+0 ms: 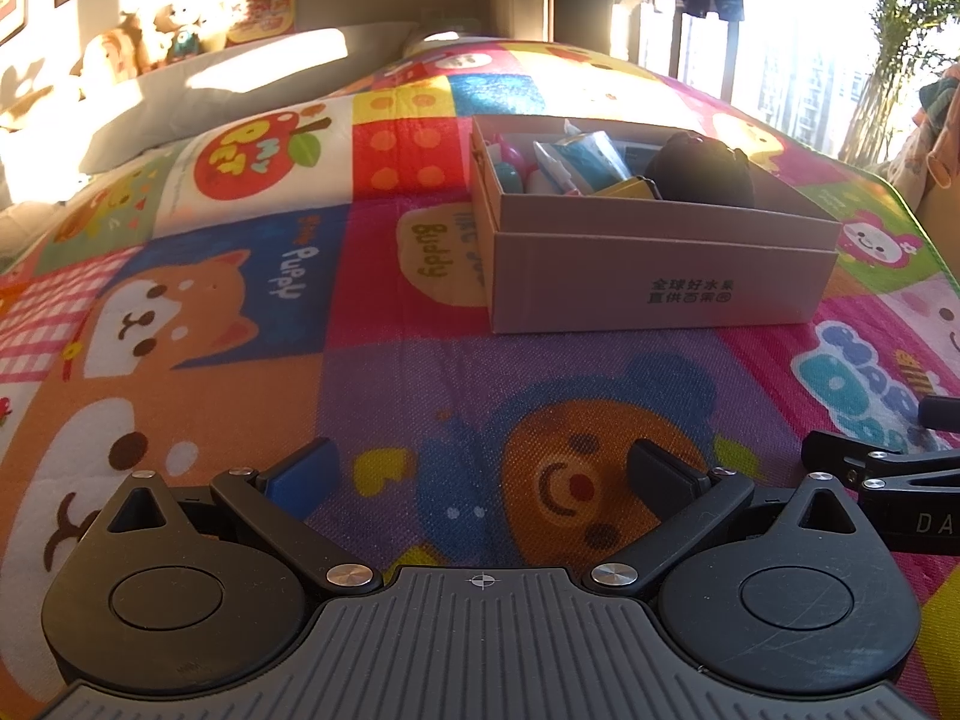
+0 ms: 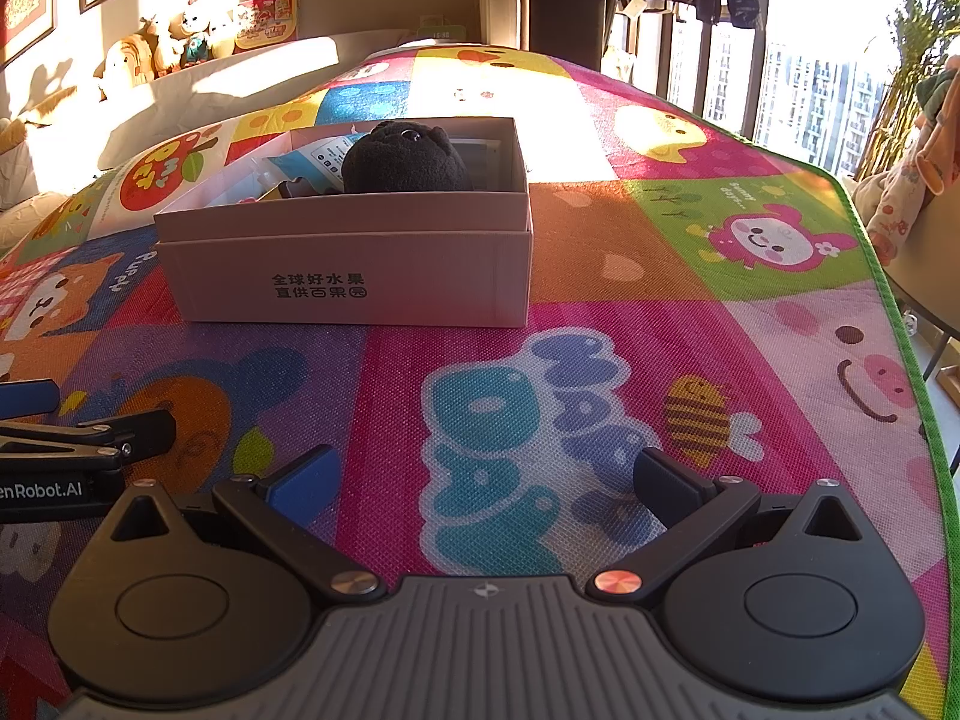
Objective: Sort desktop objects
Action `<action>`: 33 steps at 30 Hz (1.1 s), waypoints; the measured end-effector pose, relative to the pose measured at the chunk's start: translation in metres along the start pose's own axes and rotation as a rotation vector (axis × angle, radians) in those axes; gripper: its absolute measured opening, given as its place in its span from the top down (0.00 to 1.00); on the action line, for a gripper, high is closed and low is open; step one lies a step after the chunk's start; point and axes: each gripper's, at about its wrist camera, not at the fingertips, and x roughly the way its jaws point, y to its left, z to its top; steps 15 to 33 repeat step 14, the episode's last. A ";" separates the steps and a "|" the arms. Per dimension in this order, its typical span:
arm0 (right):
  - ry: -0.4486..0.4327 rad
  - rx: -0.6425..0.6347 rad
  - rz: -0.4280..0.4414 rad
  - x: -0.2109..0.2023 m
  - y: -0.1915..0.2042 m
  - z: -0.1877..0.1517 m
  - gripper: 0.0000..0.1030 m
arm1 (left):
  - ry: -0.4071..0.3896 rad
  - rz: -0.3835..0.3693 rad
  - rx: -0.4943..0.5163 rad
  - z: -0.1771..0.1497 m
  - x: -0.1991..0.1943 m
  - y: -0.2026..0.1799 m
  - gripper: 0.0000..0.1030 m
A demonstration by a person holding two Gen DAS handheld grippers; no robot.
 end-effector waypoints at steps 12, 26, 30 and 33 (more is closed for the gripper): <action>0.000 0.001 0.000 0.000 0.000 0.000 0.00 | 0.046 -0.014 -0.001 -0.003 -0.009 0.000 0.00; 0.000 0.000 -0.001 0.000 0.000 0.000 0.00 | 0.045 -0.011 0.000 -0.003 -0.009 0.000 0.00; 0.000 0.000 -0.001 0.000 0.000 0.000 0.00 | 0.045 -0.011 0.000 -0.003 -0.009 0.000 0.00; 0.000 0.000 -0.001 0.000 0.000 0.000 0.00 | 0.045 -0.011 0.000 -0.003 -0.009 0.000 0.00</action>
